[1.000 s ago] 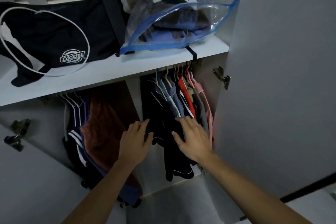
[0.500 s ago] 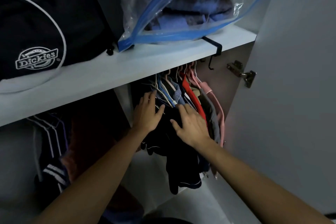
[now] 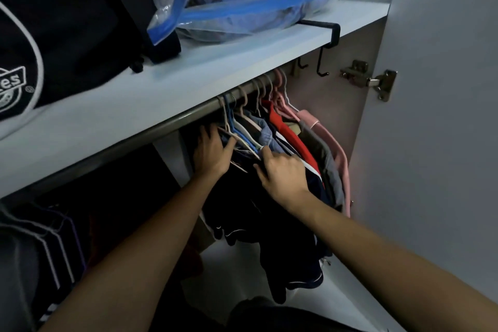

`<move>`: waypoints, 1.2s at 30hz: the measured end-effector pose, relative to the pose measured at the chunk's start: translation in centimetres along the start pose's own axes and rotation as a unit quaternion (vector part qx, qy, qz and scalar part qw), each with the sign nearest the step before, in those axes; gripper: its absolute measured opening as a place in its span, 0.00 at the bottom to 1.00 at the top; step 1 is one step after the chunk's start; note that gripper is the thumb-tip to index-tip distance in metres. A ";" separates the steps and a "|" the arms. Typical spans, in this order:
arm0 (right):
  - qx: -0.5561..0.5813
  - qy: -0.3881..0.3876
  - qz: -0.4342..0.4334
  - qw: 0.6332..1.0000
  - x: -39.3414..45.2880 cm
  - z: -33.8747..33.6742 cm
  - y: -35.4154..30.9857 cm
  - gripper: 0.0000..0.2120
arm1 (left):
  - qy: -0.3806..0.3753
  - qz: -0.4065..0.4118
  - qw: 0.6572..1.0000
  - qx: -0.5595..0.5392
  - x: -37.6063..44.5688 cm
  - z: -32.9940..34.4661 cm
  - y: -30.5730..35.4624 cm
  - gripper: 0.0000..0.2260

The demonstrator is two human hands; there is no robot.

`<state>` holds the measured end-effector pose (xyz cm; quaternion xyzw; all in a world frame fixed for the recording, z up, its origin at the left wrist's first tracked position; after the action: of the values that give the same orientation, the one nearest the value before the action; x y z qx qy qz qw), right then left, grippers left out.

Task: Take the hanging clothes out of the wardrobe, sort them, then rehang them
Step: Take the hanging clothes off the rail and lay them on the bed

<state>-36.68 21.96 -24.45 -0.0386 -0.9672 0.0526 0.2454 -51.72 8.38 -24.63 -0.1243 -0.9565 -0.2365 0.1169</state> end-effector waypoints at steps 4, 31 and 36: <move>0.014 0.023 -0.007 1.000 -0.1 -1.1 1.2 0.14 | 0.009 0.008 1.000 0.004 -0.1 -0.5 0.5 0.27; 0.113 0.042 -0.042 0.992 -0.5 -5.9 2.2 0.10 | 0.053 -0.004 0.998 -0.022 -2.1 -3.4 -1.0 0.42; 0.108 0.023 -0.049 0.993 0.2 -7.2 1.6 0.11 | 0.040 -0.032 0.995 -0.081 -2.2 -4.0 -1.6 0.38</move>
<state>-33.34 24.21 -18.20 0.0342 -0.9507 0.1434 0.2727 -49.49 4.70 -22.48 -0.0927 -0.9324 -0.3215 0.1366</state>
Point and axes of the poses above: each hand's wrist, its own x-axis towards the middle knuckle, its own z-axis out of the palm, y = z × x, the point moved 10 cm from there along x, towards the middle knuckle, and after that the axes turned 3 degrees about -z, right-handed, at the moved point
